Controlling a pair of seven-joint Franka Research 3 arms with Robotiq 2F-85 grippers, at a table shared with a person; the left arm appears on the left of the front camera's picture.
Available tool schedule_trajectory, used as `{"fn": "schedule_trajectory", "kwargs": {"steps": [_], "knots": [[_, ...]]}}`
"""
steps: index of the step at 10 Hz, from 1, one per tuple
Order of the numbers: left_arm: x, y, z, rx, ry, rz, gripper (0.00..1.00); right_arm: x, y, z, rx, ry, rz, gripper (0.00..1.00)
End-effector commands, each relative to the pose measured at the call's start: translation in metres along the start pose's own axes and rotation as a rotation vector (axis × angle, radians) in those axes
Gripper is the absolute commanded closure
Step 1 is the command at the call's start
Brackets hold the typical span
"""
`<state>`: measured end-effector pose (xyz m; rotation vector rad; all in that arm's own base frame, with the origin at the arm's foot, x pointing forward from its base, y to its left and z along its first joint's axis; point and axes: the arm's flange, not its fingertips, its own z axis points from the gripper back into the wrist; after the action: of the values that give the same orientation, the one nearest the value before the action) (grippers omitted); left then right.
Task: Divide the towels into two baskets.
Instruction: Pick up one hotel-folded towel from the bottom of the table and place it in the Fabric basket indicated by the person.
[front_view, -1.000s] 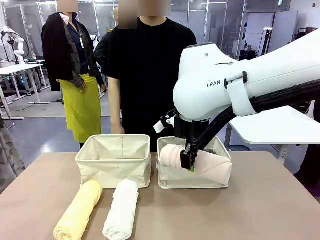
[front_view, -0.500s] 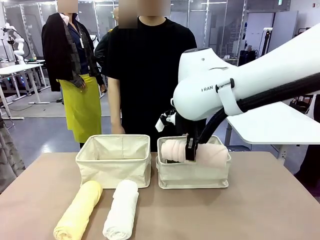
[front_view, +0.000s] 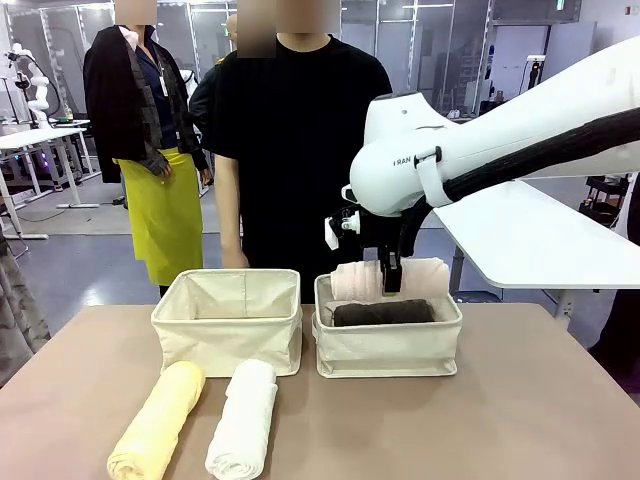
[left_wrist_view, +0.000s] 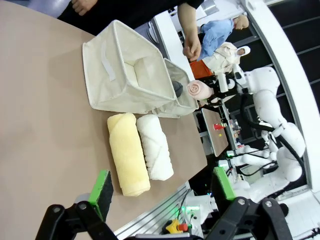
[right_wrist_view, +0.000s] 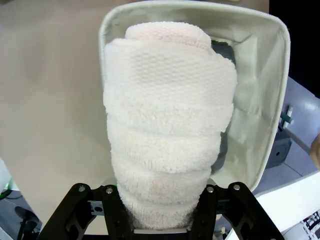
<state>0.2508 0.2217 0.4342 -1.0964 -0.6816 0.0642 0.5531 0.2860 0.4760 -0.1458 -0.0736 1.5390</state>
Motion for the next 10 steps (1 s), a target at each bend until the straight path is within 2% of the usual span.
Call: {"fn": "schedule_trajectory", "kwargs": {"steps": [1,4,5,8,9,10], "knots": [[0.001,-0.001,0.003,-0.023,-0.013,-0.016,0.00,0.008,-0.017,-0.016,0.012,0.027,0.006,0.66],[0.001,-0.001,0.003,-0.023,-0.013,-0.016,0.00,0.011,-0.024,-0.040,0.034,0.005,-0.002,0.66],[0.001,-0.001,0.003,-0.023,-0.013,-0.016,0.00,0.012,-0.024,-0.046,0.037,0.025,0.001,0.56],[0.001,-0.001,0.003,-0.023,-0.013,-0.016,0.00,0.013,-0.023,-0.049,0.045,0.022,0.003,0.04],[0.001,-0.001,0.003,-0.023,-0.013,-0.016,0.00,0.013,-0.022,-0.049,0.044,0.023,0.003,0.00],[0.001,-0.001,0.003,-0.023,-0.013,-0.016,0.00,0.012,-0.022,-0.050,0.038,0.025,0.004,0.00]]}}
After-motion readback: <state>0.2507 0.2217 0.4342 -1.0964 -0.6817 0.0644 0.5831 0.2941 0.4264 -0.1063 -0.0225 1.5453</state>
